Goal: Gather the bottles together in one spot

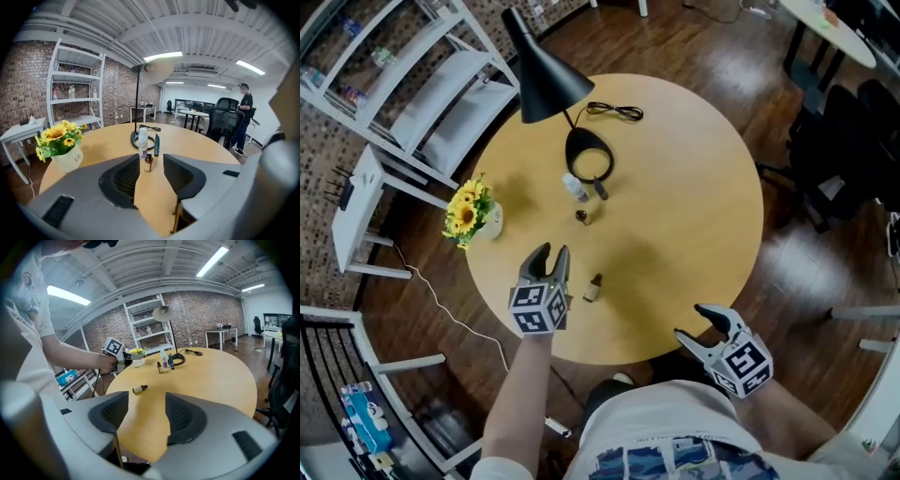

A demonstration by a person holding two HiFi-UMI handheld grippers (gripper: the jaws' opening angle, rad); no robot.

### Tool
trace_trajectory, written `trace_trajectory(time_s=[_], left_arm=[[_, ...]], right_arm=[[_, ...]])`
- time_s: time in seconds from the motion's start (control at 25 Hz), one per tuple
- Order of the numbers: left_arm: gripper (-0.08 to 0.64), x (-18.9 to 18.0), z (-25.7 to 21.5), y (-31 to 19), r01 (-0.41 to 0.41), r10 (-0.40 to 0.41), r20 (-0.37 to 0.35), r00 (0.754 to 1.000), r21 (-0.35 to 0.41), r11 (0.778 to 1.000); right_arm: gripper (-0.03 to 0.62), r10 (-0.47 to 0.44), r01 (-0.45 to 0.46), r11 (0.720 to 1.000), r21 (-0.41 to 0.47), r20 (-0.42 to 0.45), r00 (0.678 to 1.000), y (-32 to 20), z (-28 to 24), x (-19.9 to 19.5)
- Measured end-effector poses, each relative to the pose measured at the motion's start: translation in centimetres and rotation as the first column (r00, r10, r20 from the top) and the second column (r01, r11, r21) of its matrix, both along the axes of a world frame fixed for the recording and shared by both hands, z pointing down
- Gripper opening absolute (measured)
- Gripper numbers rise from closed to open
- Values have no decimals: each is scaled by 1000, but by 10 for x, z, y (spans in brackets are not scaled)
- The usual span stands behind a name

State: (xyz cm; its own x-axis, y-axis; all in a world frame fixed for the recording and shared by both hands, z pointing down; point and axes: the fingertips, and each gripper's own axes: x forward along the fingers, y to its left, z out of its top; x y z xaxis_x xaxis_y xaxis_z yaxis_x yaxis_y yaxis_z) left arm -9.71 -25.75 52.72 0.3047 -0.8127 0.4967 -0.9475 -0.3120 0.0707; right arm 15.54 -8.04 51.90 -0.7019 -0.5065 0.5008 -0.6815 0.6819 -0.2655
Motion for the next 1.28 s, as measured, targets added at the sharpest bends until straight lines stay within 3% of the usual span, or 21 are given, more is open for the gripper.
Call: trace_trajectory(time_s=[0.32, 0.52, 0.72, 1.04, 1.28], left_arm=[[137, -26, -38, 164, -28, 22, -145, 989, -46, 999], [137, -66, -58, 266, -18, 11, -236, 972, -29, 999], [138, -96, -51, 354, -20, 1, -278, 961, -68, 997], [138, -102, -39, 439, -89, 52, -313, 948, -106, 990], [138, -104, -39, 475, -119, 72, -323, 944, -130, 984]], right_arm=[[270, -16, 18, 998, 62, -35, 999, 59, -24, -54], [272, -10, 11, 994, 109, -9, 1000, 107, -46, -101], [272, 30, -25, 993, 116, -42, 999, 164, -48, -133], [272, 111, -106, 993, 49, -122, 986, 249, -31, -138], [272, 114, -107, 993, 54, -133, 985, 274, -34, -148]])
